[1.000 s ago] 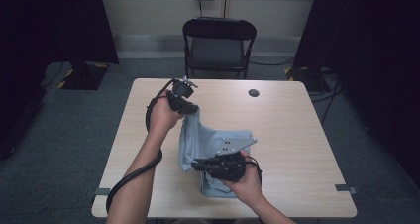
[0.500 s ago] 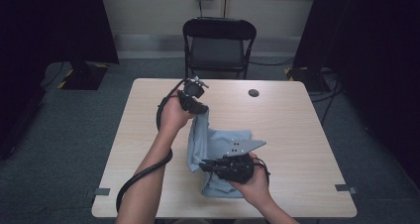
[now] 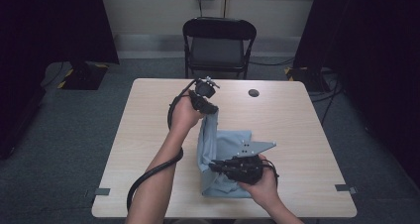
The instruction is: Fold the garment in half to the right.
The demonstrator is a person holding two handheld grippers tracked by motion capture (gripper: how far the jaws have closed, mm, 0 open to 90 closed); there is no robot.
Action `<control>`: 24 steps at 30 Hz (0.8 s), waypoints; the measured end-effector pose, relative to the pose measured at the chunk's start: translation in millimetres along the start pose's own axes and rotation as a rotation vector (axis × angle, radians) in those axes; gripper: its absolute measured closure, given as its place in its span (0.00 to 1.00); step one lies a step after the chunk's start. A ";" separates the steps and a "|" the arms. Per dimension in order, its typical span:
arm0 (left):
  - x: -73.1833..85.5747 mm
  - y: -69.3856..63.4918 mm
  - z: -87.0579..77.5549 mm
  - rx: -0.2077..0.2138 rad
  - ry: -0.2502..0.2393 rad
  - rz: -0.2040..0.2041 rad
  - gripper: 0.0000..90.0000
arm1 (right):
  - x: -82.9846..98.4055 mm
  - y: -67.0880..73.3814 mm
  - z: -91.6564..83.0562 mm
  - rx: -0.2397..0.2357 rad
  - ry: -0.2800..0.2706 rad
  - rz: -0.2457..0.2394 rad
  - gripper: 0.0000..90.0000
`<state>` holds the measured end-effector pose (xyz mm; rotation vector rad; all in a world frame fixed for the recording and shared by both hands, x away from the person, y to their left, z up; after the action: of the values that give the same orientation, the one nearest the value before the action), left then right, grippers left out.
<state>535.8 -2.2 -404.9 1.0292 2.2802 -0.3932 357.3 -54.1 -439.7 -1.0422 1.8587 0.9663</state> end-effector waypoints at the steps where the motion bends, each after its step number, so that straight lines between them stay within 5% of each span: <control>1: -1.2 -1.8 1.8 0.002 0.001 0.002 0.92 | 1.1 -0.8 -1.1 0.001 0.000 0.001 0.95; 24: -13.7 -29.6 44.0 0.056 0.040 0.035 0.92 | 27.0 -19.4 -19.7 0.034 0.003 0.047 0.94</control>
<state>538.1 -50.9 -429.8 1.1132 2.2950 -0.4270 360.0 -86.8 -460.1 -0.9838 1.9038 0.9572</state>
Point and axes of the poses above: each handheld gripper's, and its own axes: z roughly forward along the jaws, x roughly out of its underside, y roughly to its left, the point moved 9 cm from there along z, roughly forward along the jaws, and after that the axes turned 1 degree about z, right-handed, at the moved point
